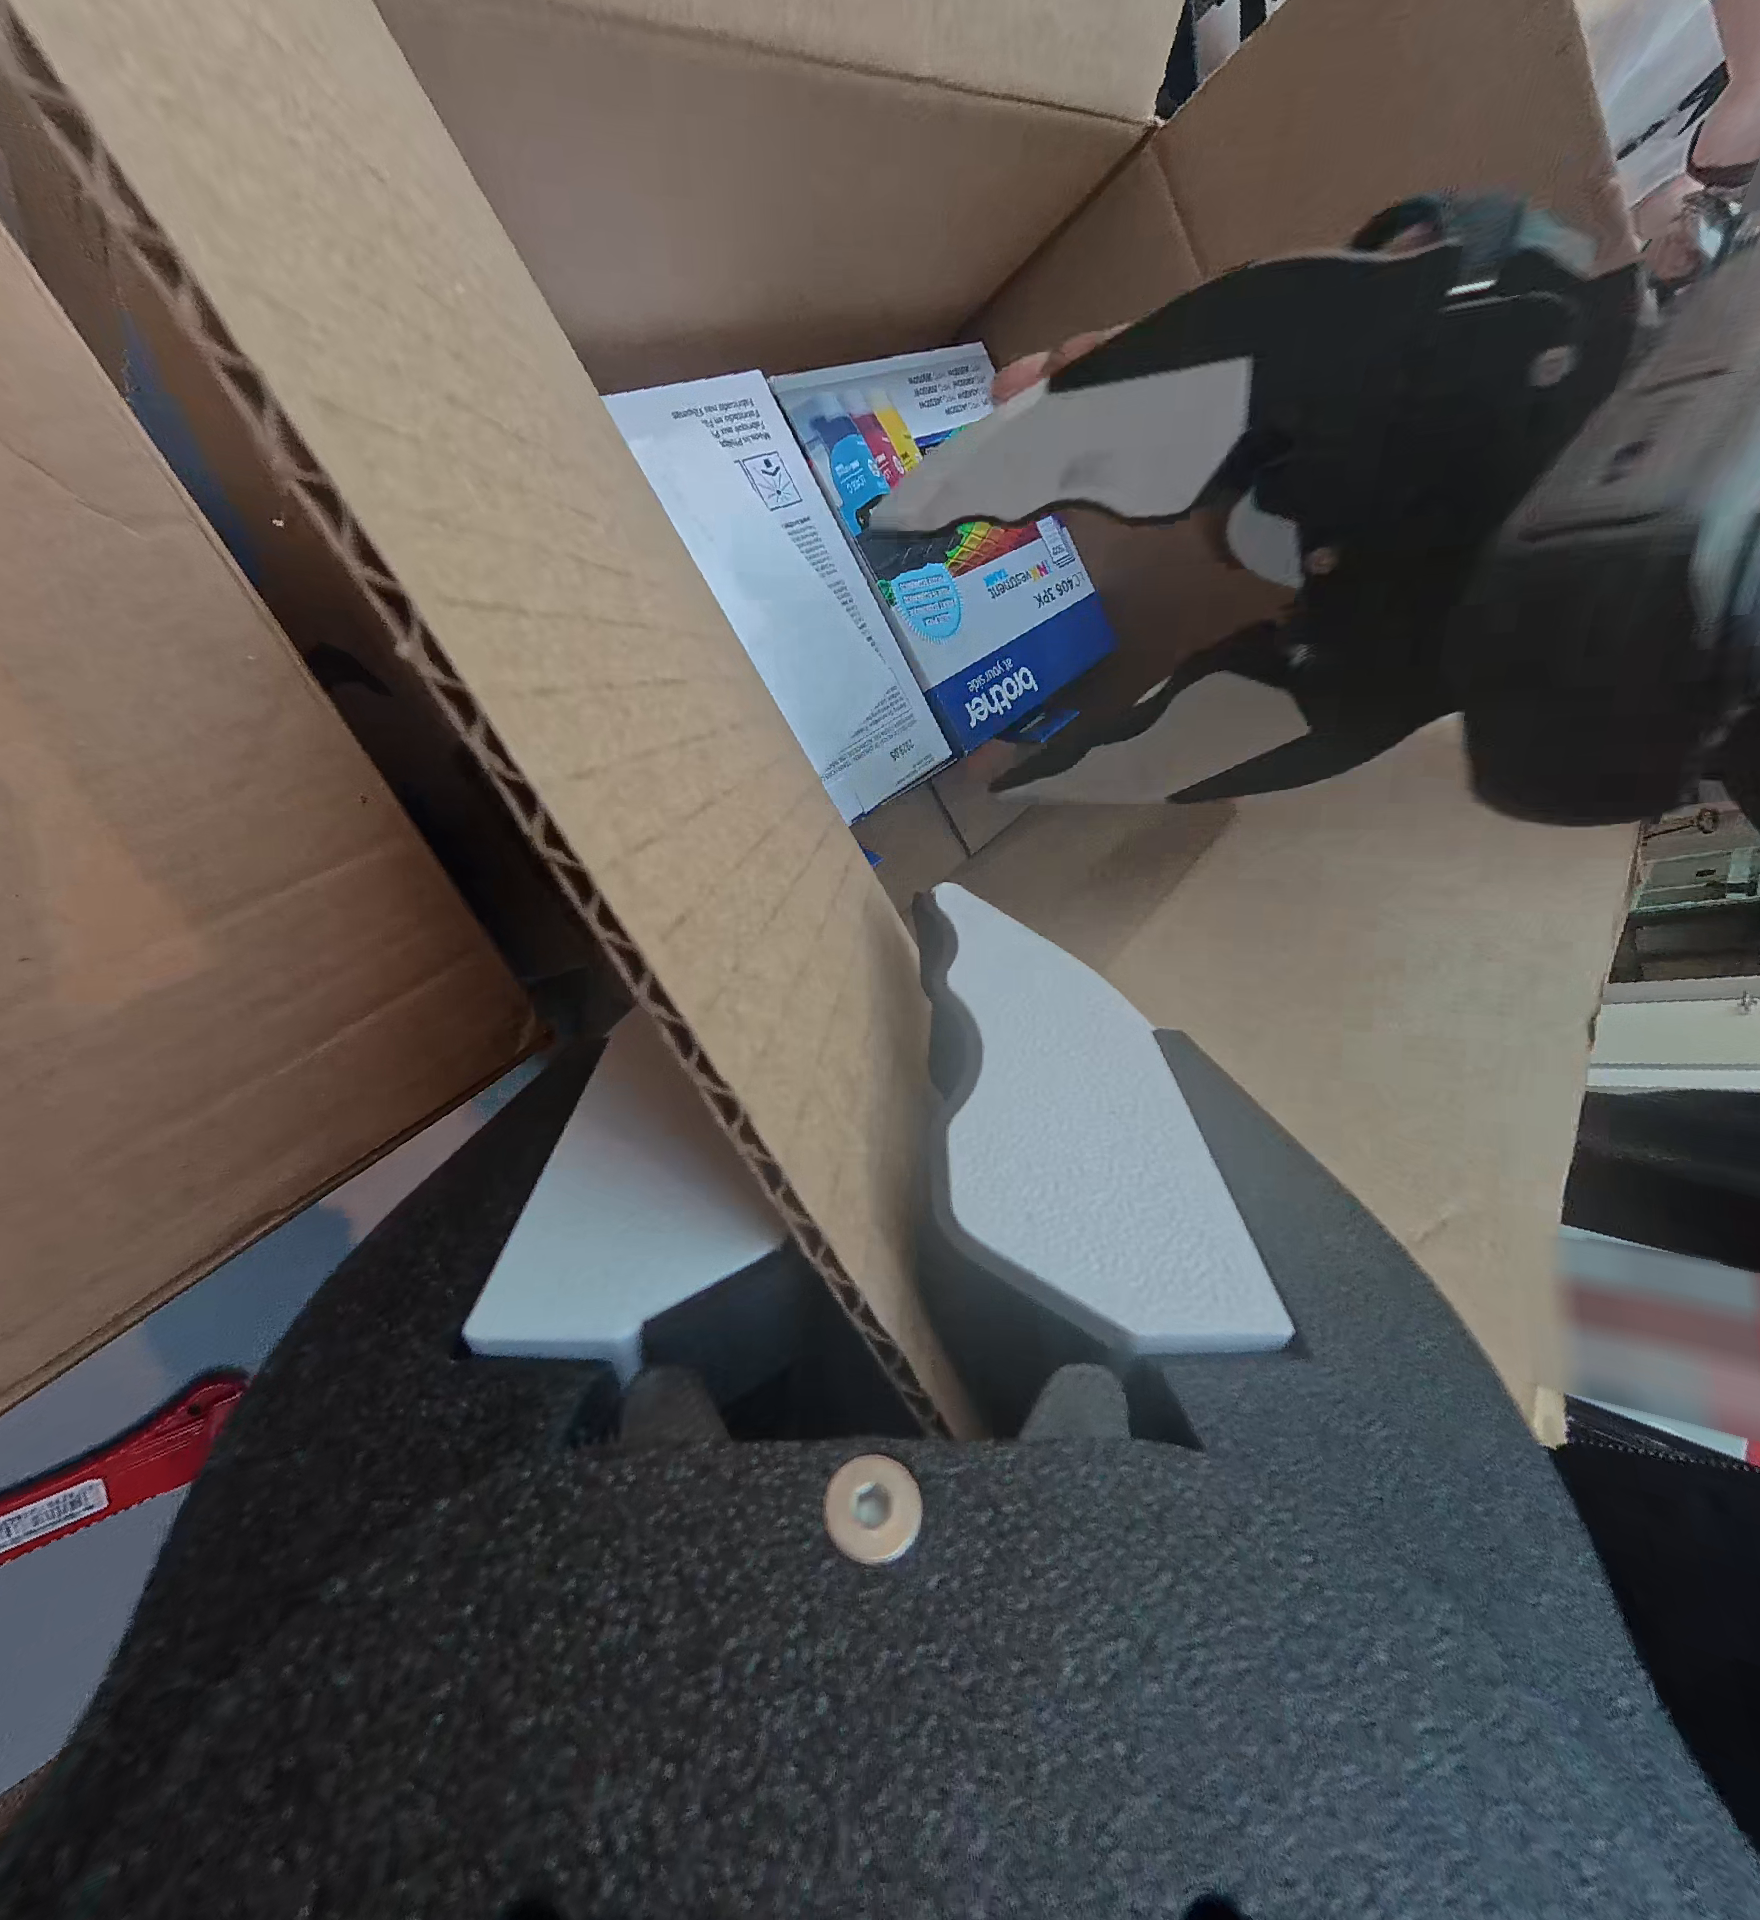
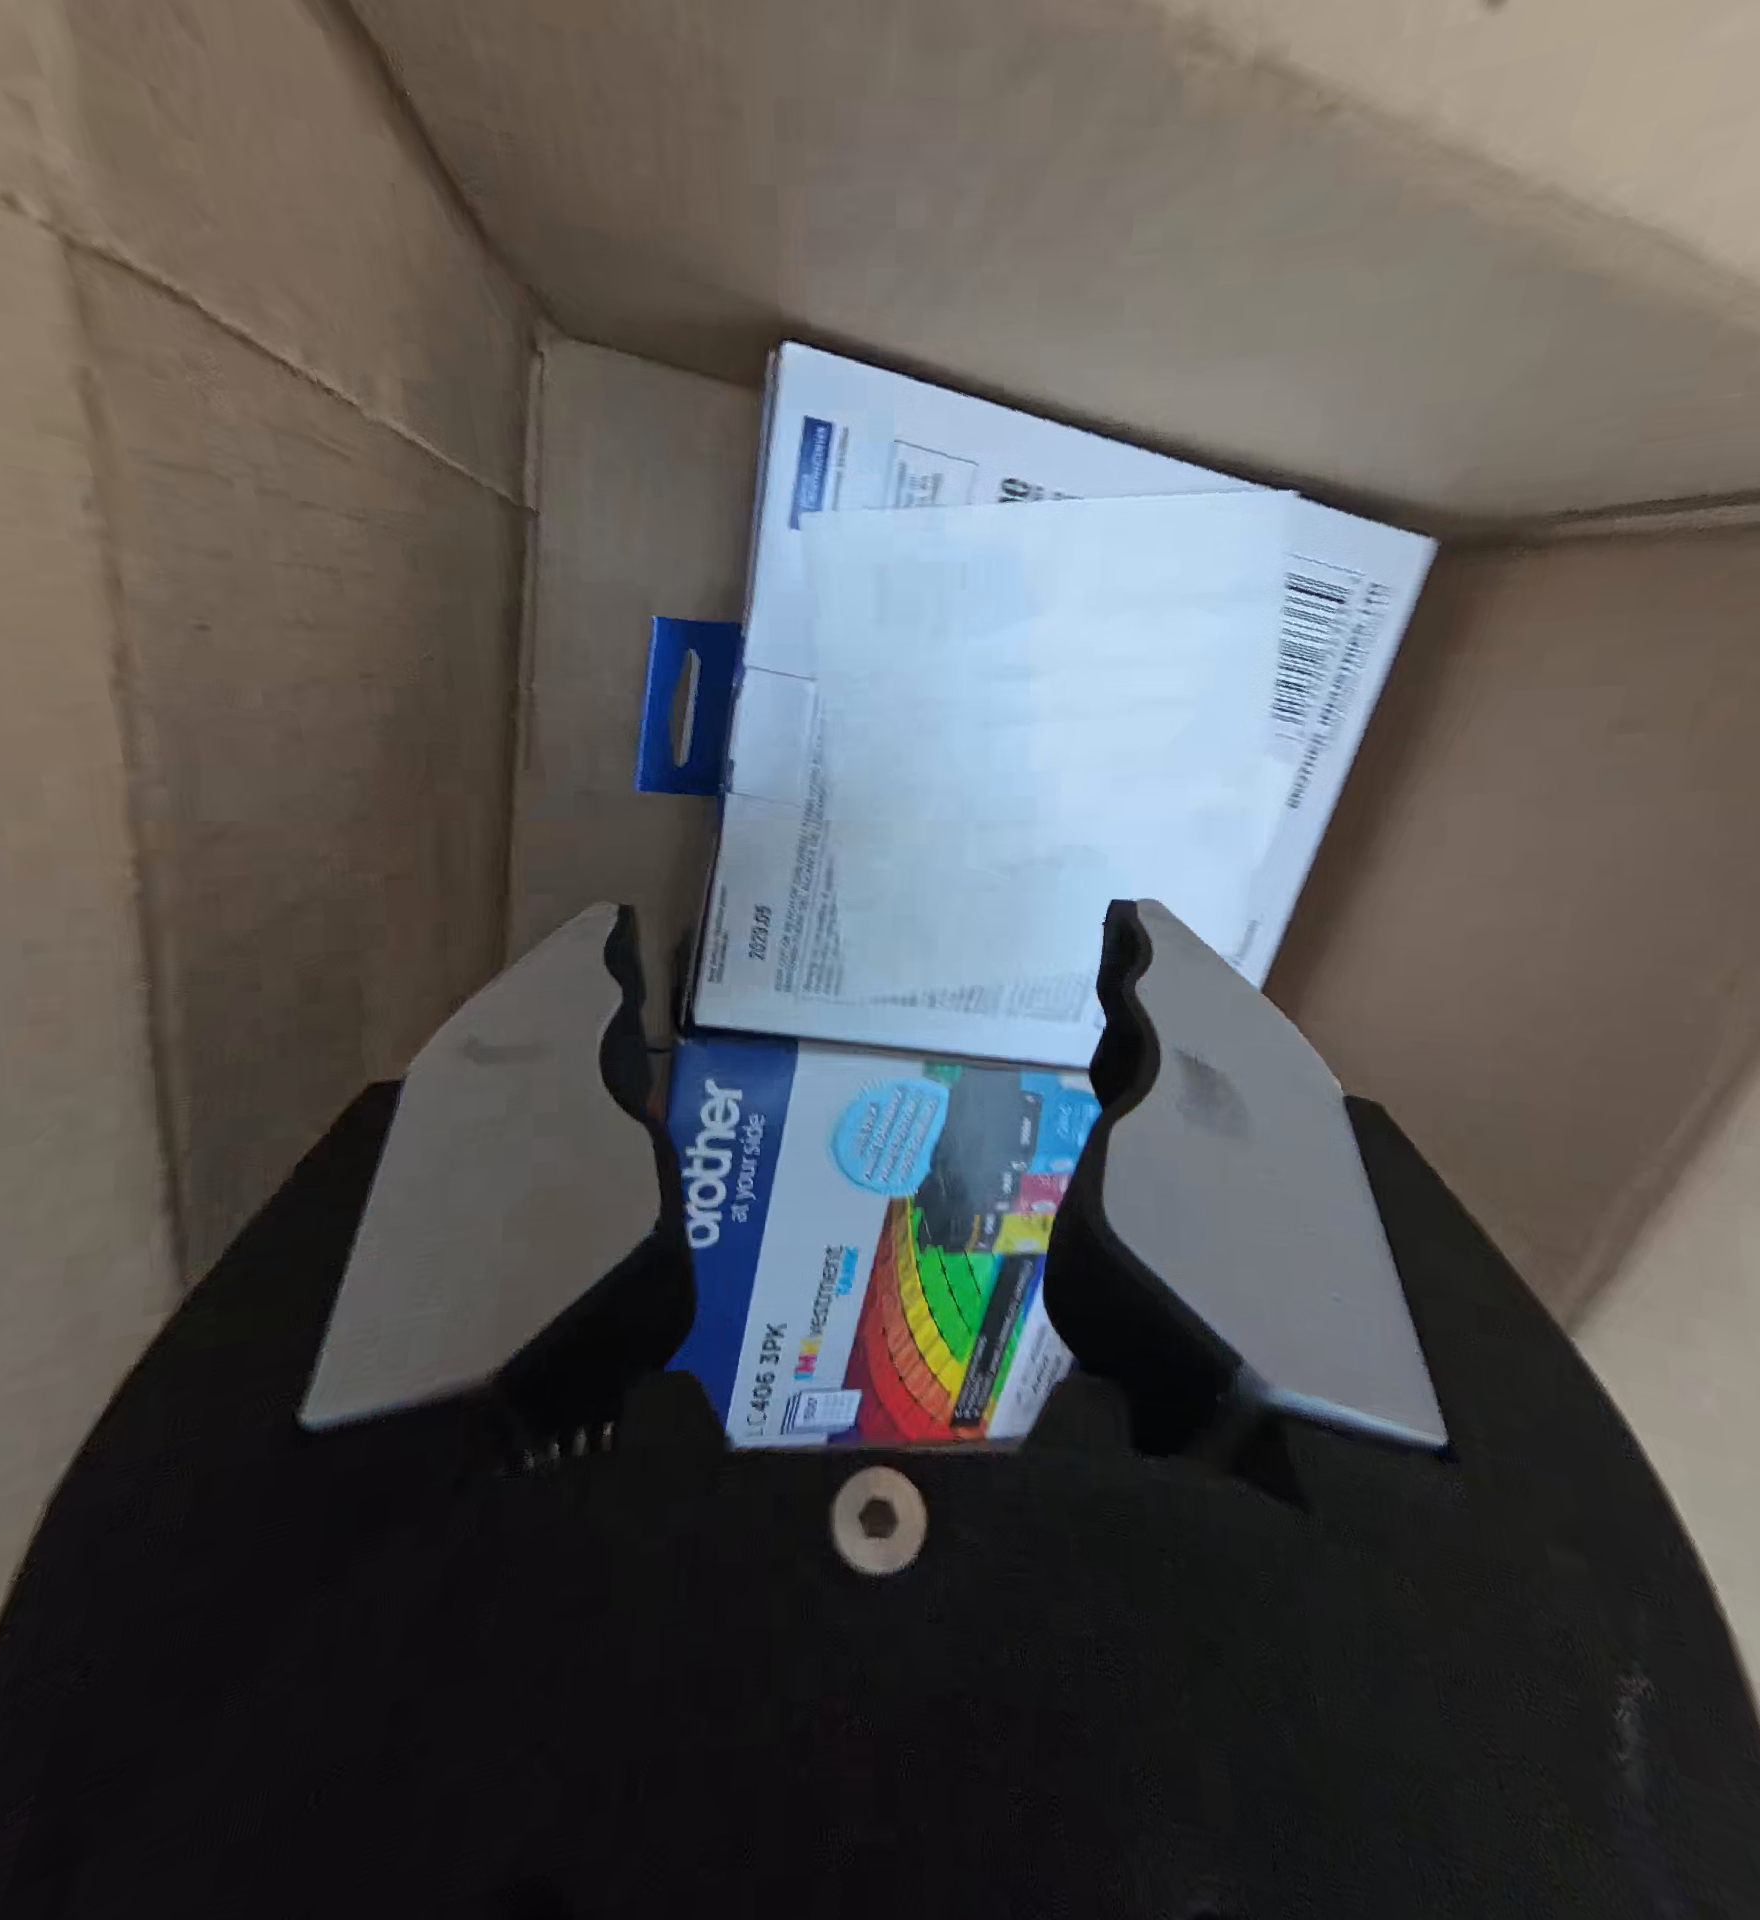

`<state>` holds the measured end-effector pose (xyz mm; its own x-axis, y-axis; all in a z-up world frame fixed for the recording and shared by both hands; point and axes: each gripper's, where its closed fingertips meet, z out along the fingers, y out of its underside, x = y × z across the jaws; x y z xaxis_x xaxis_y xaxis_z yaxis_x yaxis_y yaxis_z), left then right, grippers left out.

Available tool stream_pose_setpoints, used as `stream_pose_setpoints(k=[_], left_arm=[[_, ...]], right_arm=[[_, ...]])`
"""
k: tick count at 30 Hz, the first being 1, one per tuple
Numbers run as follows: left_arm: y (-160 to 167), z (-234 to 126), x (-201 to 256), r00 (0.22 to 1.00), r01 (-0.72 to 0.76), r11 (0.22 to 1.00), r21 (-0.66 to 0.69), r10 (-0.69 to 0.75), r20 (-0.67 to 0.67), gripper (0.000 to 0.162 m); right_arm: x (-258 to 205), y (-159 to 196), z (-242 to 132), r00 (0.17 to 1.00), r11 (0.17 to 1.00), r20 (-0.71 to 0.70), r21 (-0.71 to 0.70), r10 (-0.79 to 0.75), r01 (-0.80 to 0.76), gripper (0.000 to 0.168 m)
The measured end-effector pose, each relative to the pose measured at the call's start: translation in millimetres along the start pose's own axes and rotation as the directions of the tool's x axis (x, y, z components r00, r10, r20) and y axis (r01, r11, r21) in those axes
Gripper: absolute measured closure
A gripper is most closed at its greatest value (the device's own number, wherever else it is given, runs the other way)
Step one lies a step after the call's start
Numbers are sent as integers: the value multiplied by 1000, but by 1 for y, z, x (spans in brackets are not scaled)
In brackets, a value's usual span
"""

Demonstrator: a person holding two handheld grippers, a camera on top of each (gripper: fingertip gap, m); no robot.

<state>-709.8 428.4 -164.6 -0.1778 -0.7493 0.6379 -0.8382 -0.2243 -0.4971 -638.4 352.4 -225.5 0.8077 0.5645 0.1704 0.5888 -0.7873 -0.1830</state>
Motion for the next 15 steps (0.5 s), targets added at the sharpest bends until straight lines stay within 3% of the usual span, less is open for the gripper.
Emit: stream_pose_setpoints(k=[4,5,7,11,15], left_arm=[[0,1,0,1000,9,1000,19,-8,-18,148],[0,1,0,1000,9,1000,22,-9,-19,148],[-1,1,0,1000,7,1000,23,-6,-22,148],[-3,3,1,999,5,1000,26,-4,-35,147],[-2,2,0,999,9,1000,30,-8,-46,147]], right_arm=[[-20,2,41,987,999,160,-22,-23,27,66],[-18,2,48,988,999,150,-28,-28,32,58],[-12,-1,54,994,999,106,-16,-31,33,60],[-1,6,52,997,992,-7,-97,-81,80,91],[-13,7,44,993,985,-12,-126,-119,117,122]])
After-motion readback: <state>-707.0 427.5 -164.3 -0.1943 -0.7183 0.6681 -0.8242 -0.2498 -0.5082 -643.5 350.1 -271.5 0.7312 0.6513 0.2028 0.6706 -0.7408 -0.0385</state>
